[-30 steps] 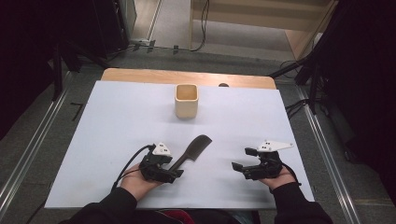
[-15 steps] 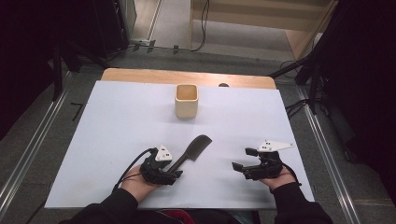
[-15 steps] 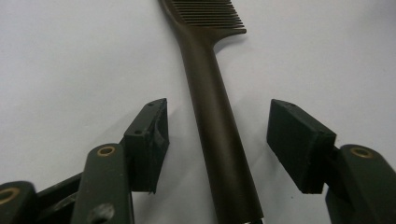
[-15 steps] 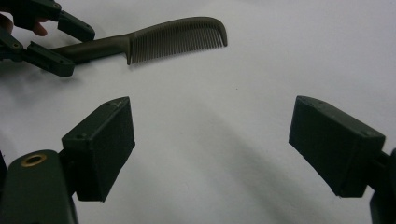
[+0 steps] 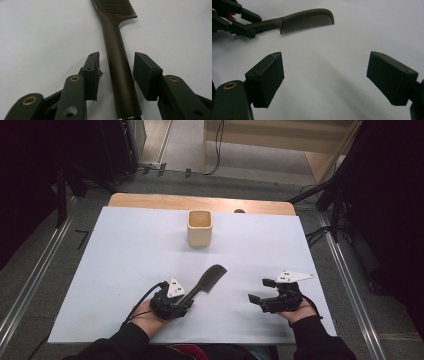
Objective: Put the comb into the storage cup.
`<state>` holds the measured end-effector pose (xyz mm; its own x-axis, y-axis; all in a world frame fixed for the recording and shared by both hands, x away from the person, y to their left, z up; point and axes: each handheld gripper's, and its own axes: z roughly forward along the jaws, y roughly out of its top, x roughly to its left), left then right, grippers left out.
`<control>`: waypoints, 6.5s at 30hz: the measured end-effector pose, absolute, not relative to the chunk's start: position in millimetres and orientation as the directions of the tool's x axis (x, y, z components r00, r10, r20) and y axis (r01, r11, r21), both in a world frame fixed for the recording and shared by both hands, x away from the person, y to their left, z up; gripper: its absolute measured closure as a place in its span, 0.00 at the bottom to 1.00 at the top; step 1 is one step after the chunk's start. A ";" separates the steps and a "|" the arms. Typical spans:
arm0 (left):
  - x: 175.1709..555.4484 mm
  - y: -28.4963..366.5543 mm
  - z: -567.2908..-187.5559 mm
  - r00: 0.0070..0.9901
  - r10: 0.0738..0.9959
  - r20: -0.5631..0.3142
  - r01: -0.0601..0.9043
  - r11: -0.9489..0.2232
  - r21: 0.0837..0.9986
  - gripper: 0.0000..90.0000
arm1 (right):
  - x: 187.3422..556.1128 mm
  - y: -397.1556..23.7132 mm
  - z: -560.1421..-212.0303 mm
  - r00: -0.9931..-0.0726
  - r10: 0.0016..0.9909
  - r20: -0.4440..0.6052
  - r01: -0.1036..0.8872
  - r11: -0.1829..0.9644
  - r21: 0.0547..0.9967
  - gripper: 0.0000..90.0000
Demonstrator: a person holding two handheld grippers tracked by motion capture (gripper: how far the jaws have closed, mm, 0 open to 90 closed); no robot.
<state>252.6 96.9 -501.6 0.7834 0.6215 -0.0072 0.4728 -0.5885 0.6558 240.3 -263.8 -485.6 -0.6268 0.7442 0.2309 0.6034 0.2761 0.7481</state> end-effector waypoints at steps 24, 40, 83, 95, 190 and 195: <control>257.7 96.9 -498.6 0.749 0.660 -0.059 0.538 -0.554 0.635 0.81 | 240.3 -263.1 -486.0 -0.630 0.741 0.231 0.604 0.281 0.745 0.14; 268.7 99.4 -492.1 0.717 0.670 -0.195 0.631 -0.504 0.590 0.81 | 240.4 -264.6 -485.8 -0.628 0.742 0.235 0.609 0.280 0.743 0.14; 301.4 65.9 -457.4 0.772 0.586 -0.248 0.524 -0.364 0.770 0.81 | 238.1 -260.3 -481.9 -0.635 0.739 0.225 0.584 0.269 0.766 0.14; 308.2 41.8 -459.6 0.762 0.594 -0.259 0.519 -0.319 0.794 0.81 | 238.3 -259.7 -480.7 -0.628 0.745 0.222 0.581 0.260 0.771 0.14; 316.1 -29.2 -498.7 0.628 0.535 -0.565 0.620 0.094 0.779 0.81 | 298.5 -245.0 -455.9 -0.391 0.860 0.329 0.584 -0.045 0.811 0.15; 314.7 -29.6 -498.8 0.630 0.534 -0.564 0.617 0.096 0.781 0.81 | 302.4 -242.8 -457.0 -0.385 0.860 0.334 0.589 -0.050 0.807 0.15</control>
<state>314.7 -29.6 -498.8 0.6304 0.5337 -0.5637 0.6169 0.0964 0.7811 302.4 -242.8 -457.0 -0.3849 0.8603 0.3343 0.5888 -0.0501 0.8067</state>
